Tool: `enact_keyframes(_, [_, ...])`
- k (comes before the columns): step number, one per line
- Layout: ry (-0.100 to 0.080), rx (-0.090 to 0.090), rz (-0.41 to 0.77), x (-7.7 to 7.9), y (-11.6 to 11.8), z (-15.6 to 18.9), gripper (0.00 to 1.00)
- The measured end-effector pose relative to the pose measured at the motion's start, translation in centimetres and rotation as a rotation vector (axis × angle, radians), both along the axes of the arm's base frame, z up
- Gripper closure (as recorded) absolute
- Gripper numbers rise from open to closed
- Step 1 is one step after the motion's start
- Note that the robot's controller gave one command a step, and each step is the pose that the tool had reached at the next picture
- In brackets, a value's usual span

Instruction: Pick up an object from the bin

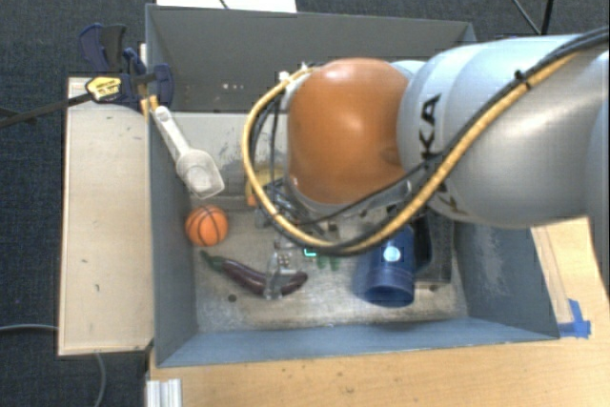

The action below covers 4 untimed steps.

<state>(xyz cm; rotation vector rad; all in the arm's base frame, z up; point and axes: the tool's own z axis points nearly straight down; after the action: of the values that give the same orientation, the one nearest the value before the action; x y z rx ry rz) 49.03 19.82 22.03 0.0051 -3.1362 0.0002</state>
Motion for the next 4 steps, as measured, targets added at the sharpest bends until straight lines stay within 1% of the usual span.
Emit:
enact_keyframes(1, [-0.007, 0.002, -0.005, 0.2, -0.1, 0.4, 0.00])
enact_keyframes(2, [-0.011, 0.003, -0.070, 0.3, 1.0, -7.1, 0.00])
enact_keyframes(3, [-0.003, 0.000, -0.091, 0.3, 1.0, -12.0, 0.00])
enact_keyframes(4, [-0.007, 0.001, -0.357, 1.6, 0.0, -9.9, 0.00])
